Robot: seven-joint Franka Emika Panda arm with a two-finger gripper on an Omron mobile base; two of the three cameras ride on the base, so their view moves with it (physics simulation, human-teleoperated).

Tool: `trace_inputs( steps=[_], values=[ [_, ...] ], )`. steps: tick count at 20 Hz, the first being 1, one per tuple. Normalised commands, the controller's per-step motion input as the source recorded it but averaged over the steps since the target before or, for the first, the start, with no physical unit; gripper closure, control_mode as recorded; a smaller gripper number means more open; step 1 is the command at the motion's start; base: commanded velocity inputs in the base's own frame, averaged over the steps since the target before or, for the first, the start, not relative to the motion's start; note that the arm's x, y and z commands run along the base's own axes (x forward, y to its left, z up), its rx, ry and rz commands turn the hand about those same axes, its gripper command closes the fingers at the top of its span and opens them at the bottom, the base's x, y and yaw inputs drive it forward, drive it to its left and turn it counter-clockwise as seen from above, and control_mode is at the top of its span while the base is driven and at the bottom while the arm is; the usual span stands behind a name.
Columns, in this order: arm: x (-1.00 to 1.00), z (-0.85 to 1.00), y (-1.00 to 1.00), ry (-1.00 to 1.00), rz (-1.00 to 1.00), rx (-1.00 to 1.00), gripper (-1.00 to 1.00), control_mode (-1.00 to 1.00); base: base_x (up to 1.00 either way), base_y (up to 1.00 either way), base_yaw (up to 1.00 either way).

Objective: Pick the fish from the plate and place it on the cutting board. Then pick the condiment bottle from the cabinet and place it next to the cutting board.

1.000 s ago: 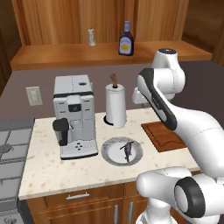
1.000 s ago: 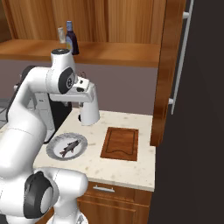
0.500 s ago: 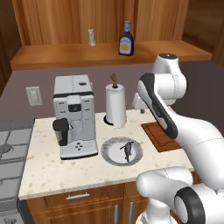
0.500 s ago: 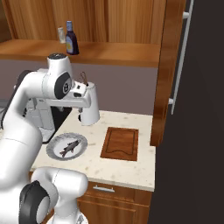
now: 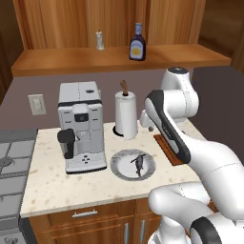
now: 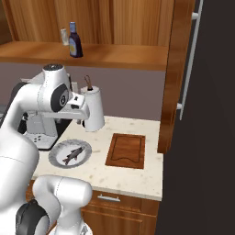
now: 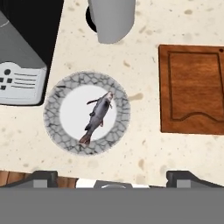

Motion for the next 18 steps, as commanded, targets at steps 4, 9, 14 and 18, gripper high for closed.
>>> trace_inputs(
  steps=[4,9,14,18],
  values=[
    [-0.07,-0.24,0.25,0.00,0.00,0.00,-1.00,-1.00,0.00,0.00,0.00],
    [-0.08,-0.25,0.25,0.00,0.00,0.00,-1.00,-1.00,0.00,0.00,0.00],
    [-0.03,-0.26,0.16,0.00,0.00,0.00,-1.00,-1.00,0.00,0.00,0.00],
    [0.00,-0.20,0.02,0.00,0.00,0.00,-1.00,-1.00,0.00,0.00,0.00]
  ],
)
